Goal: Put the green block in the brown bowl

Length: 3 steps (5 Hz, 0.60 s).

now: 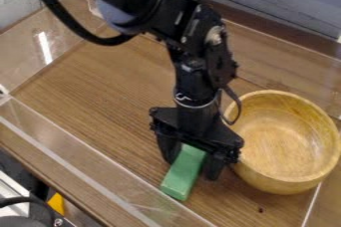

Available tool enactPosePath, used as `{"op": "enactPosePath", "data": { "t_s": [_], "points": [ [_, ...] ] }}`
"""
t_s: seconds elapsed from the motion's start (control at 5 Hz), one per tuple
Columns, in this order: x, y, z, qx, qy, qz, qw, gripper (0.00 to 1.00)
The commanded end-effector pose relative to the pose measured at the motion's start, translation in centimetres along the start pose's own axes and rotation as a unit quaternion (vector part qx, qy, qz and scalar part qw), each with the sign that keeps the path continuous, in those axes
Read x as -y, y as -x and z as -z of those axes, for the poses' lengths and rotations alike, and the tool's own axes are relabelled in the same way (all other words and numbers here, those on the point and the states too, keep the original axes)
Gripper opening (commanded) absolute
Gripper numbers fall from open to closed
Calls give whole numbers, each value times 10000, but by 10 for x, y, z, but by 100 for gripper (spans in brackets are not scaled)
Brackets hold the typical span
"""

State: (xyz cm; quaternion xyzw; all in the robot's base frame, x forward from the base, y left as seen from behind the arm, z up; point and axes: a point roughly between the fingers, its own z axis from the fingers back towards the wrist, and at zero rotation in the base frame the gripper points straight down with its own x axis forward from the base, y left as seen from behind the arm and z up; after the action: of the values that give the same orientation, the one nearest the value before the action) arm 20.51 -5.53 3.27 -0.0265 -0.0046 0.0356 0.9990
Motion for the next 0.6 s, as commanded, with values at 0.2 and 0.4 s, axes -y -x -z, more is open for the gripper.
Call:
{"op": "enactPosePath", "data": {
  "t_s": [0.2, 0.4],
  "points": [
    [-18, -6, -23, 220, 57, -13, 9997, 100],
    [-29, -6, -19, 147, 45, 65, 9999, 100]
  ]
}}
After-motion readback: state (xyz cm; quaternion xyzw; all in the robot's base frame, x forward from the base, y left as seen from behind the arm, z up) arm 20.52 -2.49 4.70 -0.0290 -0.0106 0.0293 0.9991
